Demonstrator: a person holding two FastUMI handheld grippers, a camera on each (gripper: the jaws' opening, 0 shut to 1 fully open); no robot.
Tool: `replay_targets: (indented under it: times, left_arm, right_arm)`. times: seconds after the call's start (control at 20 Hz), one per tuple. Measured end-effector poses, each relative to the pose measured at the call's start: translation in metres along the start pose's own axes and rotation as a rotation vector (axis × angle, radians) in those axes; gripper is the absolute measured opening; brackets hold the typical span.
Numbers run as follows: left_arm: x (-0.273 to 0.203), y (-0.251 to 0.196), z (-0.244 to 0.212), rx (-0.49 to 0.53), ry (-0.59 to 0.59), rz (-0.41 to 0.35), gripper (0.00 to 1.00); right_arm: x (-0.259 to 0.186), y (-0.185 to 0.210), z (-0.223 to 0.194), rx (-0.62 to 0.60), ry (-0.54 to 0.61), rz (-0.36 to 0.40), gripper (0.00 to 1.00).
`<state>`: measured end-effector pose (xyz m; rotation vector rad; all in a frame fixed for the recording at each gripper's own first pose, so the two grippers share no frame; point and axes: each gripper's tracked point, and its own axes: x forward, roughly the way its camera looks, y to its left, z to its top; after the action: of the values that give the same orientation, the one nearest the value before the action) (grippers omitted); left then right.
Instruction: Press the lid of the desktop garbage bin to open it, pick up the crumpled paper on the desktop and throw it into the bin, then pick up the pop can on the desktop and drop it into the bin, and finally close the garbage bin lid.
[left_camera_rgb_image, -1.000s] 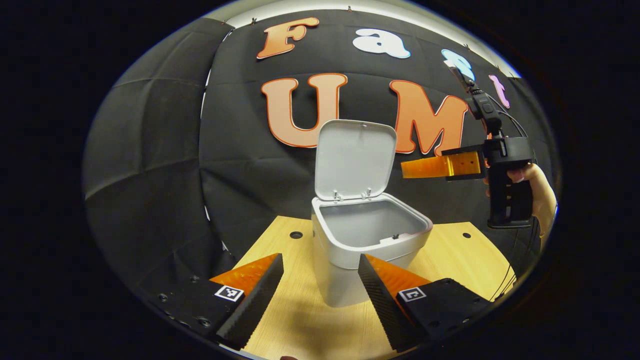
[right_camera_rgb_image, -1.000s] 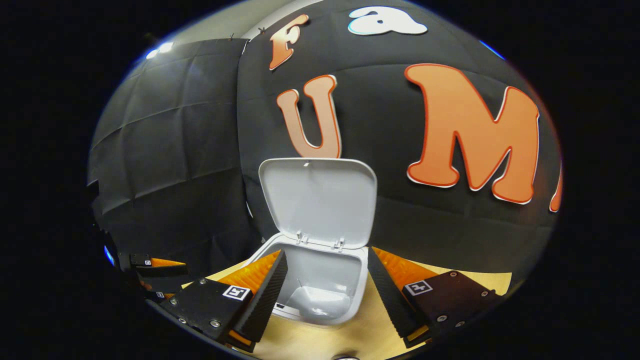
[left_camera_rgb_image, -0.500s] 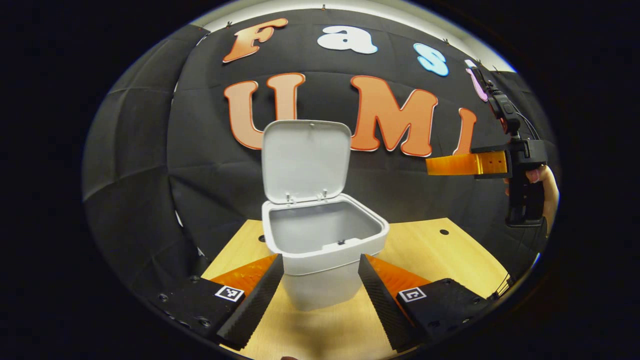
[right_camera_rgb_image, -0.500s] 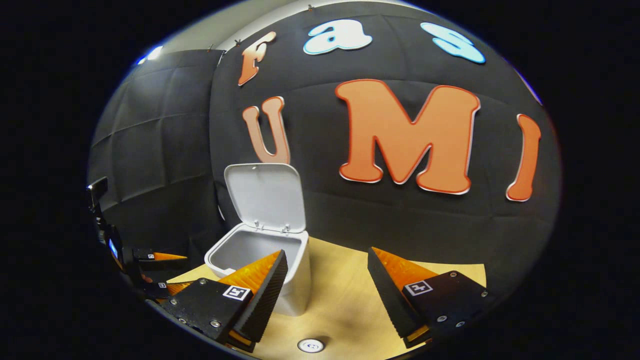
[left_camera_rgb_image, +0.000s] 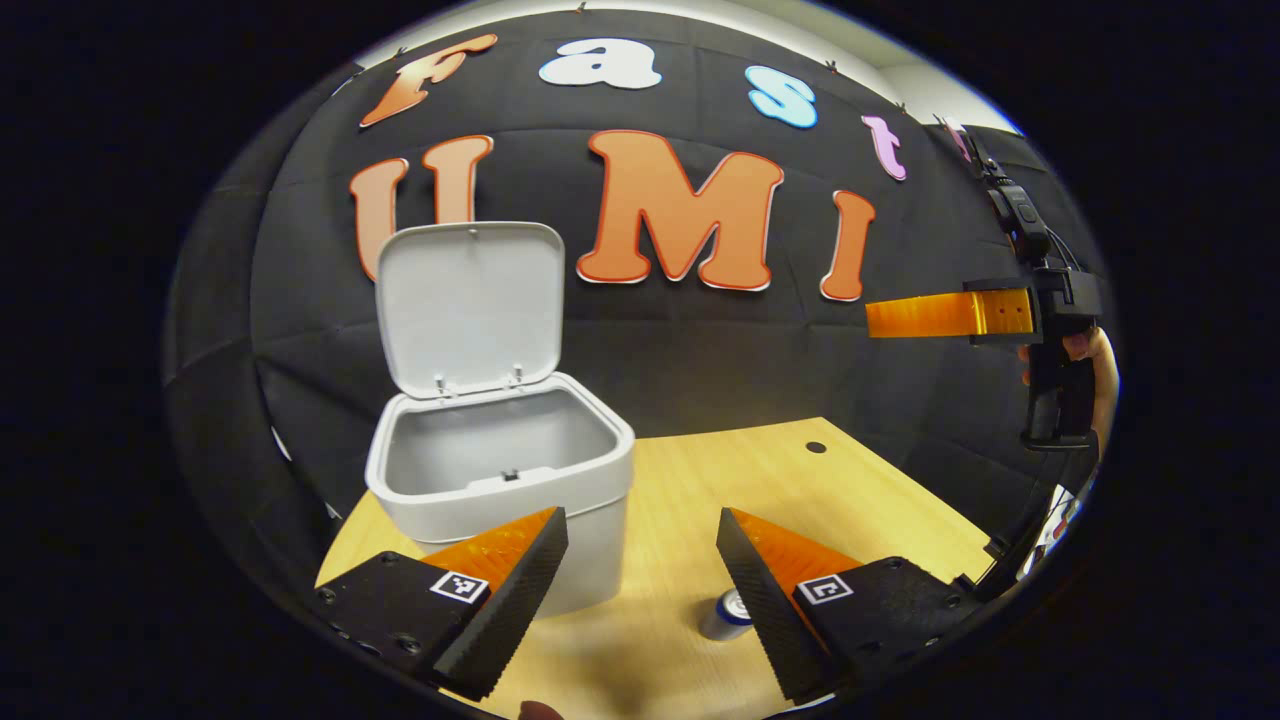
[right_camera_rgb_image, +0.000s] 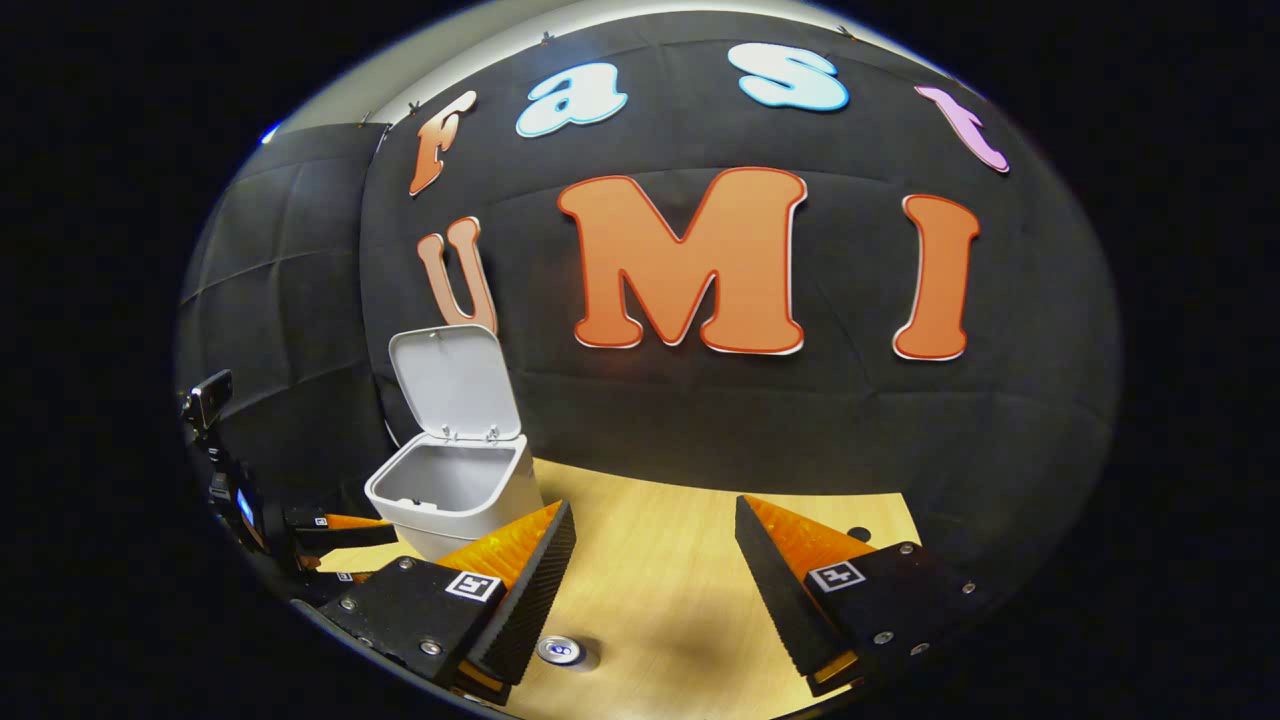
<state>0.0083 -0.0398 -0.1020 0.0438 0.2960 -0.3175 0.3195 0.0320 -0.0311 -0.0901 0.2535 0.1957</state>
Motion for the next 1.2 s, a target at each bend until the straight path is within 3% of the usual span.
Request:
replay_targets:
  times: [0.15, 0.25, 0.5, 0.65, 0.9, 1.15, 1.2]
  left_arm:
    - [0.021, -0.031, -0.013, -0.007, 0.024, -0.071, 0.96]
    - [0.035, -0.050, -0.030, -0.019, 0.048, -0.120, 0.96]
    - [0.062, -0.075, -0.101, -0.068, 0.195, -0.173, 0.95]
    - [0.082, -0.086, -0.130, -0.059, 0.220, -0.199, 0.97]
    - [0.109, -0.088, -0.177, 0.065, 0.271, -0.183, 0.97]
    - [0.123, -0.088, -0.212, 0.088, 0.308, -0.160, 0.98]
    - [0.124, -0.090, -0.217, 0.099, 0.308, -0.161, 0.98]
  right_arm:
    - [-0.015, -0.021, -0.015, 0.022, 0.020, -0.030, 0.95]
    - [-0.023, -0.032, -0.023, 0.033, 0.028, -0.050, 1.00]
    - [-0.041, -0.052, -0.036, 0.058, 0.045, -0.088, 1.00]
    - [-0.048, -0.059, -0.042, 0.070, 0.058, -0.106, 0.96]
    - [-0.056, -0.070, -0.050, 0.073, 0.046, -0.144, 0.96]
    - [-0.057, -0.073, -0.070, 0.085, 0.062, -0.174, 0.96]
    - [-0.057, -0.071, -0.074, 0.088, 0.075, -0.173, 1.00]
